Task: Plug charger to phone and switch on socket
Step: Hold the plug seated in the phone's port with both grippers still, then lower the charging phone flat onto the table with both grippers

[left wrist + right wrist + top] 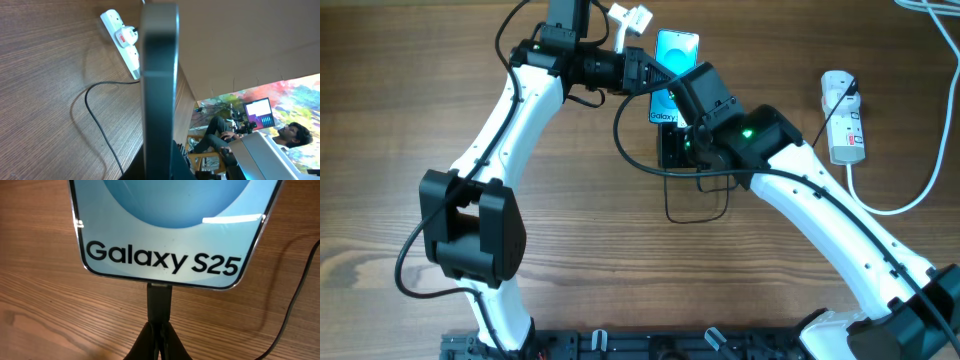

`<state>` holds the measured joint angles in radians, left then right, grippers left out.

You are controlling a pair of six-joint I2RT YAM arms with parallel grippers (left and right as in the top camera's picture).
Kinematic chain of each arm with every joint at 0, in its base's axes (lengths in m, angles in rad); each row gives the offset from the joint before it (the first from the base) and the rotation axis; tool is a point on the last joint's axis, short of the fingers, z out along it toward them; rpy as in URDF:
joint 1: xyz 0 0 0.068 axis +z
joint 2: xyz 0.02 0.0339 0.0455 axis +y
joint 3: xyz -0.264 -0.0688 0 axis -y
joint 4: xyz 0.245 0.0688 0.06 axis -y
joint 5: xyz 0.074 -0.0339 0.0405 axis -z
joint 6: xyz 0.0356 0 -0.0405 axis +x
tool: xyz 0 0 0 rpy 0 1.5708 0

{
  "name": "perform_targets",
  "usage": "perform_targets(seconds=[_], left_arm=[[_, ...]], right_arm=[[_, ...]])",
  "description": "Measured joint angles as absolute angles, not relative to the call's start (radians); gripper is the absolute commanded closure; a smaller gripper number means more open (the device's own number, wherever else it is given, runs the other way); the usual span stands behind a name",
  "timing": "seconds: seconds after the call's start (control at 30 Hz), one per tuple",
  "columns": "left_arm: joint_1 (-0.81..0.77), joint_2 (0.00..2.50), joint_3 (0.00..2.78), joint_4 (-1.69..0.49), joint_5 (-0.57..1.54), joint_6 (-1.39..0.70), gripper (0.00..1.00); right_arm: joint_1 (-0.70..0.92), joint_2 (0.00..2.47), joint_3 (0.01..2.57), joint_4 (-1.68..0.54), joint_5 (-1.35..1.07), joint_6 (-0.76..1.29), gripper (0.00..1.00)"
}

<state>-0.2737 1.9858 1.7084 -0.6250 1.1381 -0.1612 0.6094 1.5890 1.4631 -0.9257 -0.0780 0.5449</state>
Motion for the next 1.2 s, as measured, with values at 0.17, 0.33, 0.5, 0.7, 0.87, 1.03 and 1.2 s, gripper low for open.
perform_targets(seconds=[0.17,0.33,0.5,0.7,0.87,1.03,1.2], left_arm=[[-0.272,1.986,1.714,-0.626,1.132,-0.162,0.96],[-0.265,1.986,1.721,-0.632,1.129,-0.162,0.96],[-0.265,1.986,1.721,-0.633,1.124,-0.162,0.96],[-0.265,1.986,1.722,-0.641,1.12,-0.162,0.96],[-0.269,1.986,1.719,-0.693,1.116,-0.15,0.96],[-0.274,1.986,1.719,-0.693,1.12,-0.15,0.96],[-0.274,1.986,1.719,-0.693,1.094,-0.15,0.96]], right_arm=[[0.609,1.589,1.463,-0.908,-0.078,0.545,0.96],[0.61,1.589,1.463,-0.894,-0.071,0.545,0.95],[0.611,1.589,1.463,-0.894,-0.062,0.544,0.95],[0.617,1.589,1.463,-0.894,-0.043,0.529,0.91],[0.597,1.589,1.482,-0.839,0.053,0.506,0.76],[0.586,1.589,1.488,-0.852,0.091,0.503,0.73],[0.586,1.589,1.488,-0.881,0.083,0.499,0.43]])
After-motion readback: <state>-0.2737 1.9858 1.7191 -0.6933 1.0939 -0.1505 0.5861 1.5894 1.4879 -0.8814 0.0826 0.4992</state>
